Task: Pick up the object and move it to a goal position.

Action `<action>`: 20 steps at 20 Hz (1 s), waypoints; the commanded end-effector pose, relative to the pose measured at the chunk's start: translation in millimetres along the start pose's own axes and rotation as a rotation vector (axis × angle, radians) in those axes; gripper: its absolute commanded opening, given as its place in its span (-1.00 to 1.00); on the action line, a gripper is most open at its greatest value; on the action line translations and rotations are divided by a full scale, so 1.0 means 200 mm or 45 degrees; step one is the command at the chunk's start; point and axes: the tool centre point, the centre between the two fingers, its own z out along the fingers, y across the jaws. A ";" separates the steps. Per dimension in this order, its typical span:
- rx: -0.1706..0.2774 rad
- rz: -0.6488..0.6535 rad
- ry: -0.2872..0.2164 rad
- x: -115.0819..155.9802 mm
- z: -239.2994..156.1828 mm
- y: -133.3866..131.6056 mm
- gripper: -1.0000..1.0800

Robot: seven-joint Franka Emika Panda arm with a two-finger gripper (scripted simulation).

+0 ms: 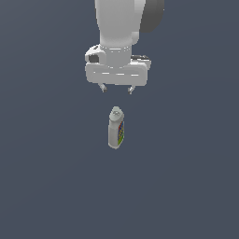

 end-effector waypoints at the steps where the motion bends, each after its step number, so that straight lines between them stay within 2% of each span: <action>1: -0.001 0.068 -0.001 0.02 0.02 0.00 0.92; 11: -0.005 0.371 -0.006 0.13 0.13 0.00 0.92; 20: -0.009 0.518 -0.008 0.17 0.19 0.00 0.92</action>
